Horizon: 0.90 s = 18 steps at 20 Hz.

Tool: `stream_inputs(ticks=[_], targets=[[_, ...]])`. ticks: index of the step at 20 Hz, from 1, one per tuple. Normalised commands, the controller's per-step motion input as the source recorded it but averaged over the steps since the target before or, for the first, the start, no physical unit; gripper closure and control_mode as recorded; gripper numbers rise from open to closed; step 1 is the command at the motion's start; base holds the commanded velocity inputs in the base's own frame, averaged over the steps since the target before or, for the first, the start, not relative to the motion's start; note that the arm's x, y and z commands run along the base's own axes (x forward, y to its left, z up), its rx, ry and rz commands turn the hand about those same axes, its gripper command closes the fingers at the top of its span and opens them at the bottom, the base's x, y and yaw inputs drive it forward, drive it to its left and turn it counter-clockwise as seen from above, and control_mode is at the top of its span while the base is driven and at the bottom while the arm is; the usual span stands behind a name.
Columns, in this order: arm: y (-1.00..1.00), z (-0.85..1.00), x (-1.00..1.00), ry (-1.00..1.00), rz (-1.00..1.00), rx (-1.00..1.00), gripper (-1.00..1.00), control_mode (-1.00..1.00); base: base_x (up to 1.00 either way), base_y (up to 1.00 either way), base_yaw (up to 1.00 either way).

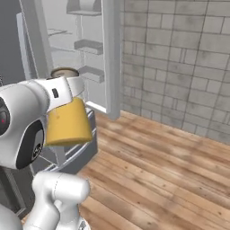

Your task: Move the sushi and scallops from the top shelf to the second highest shelf to make space. Then, place the pitcher from the counter on the cleared top shelf.

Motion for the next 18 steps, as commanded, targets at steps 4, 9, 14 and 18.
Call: stream_inputs(ticks=[4,9,14,18], targets=[[0.00,0.00,0.00,0.00,0.00,0.00,1.00,1.00,0.75,-0.08,0.27],[0.00,0.00,0.00,0.00,0.00,0.00,1.00,1.00,0.49,-0.16,0.48],[0.00,0.00,0.00,0.00,0.00,0.00,1.00,1.00,0.48,-0.25,0.53],[0.00,0.00,0.00,0.00,0.00,0.00,1.00,1.00,0.46,-0.42,0.55]])
